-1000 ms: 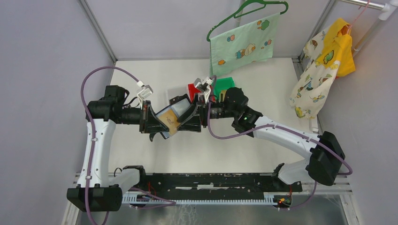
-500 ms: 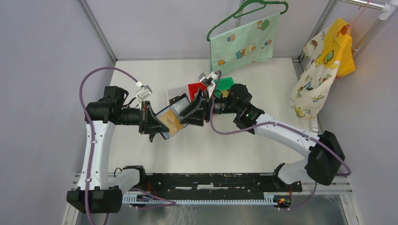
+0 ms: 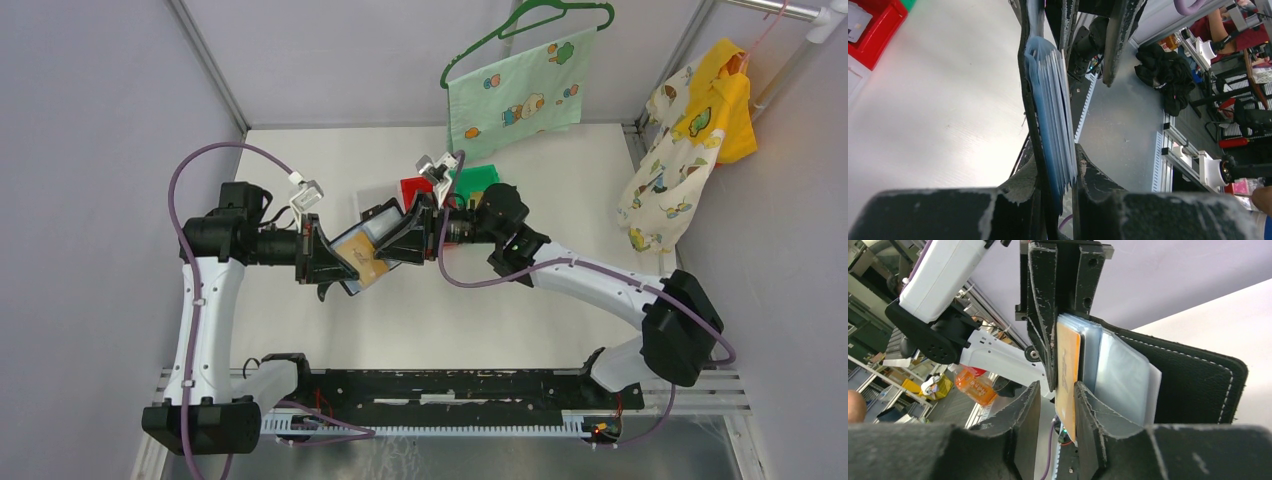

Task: Take the credit cards out of the card holder
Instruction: Remove the credit card from the card holder.

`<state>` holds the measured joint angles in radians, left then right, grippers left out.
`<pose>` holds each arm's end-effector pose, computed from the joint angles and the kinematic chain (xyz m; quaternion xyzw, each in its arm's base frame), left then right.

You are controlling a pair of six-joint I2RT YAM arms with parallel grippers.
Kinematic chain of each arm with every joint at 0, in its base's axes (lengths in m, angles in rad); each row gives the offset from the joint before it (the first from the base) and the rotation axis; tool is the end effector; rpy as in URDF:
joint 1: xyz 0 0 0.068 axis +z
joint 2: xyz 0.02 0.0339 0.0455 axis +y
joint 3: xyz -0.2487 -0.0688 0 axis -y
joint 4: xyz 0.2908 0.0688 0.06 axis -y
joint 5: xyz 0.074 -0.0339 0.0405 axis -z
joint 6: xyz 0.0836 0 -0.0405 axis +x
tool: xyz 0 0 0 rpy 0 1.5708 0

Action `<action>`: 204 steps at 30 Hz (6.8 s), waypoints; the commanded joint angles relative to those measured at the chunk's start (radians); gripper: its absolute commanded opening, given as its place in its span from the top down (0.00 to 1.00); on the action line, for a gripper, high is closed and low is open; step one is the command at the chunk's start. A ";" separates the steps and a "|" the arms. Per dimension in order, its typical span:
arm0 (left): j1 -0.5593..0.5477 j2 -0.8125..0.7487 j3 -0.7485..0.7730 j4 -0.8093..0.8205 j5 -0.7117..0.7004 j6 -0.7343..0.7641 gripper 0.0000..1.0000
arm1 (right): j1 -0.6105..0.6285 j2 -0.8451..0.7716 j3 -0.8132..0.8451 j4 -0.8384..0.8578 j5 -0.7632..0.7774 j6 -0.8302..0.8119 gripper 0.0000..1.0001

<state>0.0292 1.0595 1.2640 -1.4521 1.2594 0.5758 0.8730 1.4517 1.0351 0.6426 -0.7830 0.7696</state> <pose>0.2047 -0.0736 0.3537 0.3065 0.7425 -0.5161 0.2973 0.2186 0.3525 0.3275 -0.3279 0.5595 0.6913 0.3187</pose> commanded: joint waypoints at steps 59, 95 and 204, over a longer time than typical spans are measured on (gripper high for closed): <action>0.000 0.022 0.069 0.125 0.113 -0.207 0.96 | 0.056 0.138 -0.136 0.328 0.115 0.196 0.78; 0.000 -0.009 0.087 0.128 0.207 -0.189 0.98 | 0.052 0.019 -0.099 -0.039 0.220 -0.021 0.45; -0.052 -0.096 0.008 0.394 -0.056 -0.414 0.97 | 0.005 0.014 -0.187 0.505 0.083 0.354 1.00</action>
<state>-0.0200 0.9482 1.2633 -1.1469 1.2308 0.2161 0.8722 1.4769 0.8364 1.0538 -0.6773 1.0931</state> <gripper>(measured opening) 0.198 0.010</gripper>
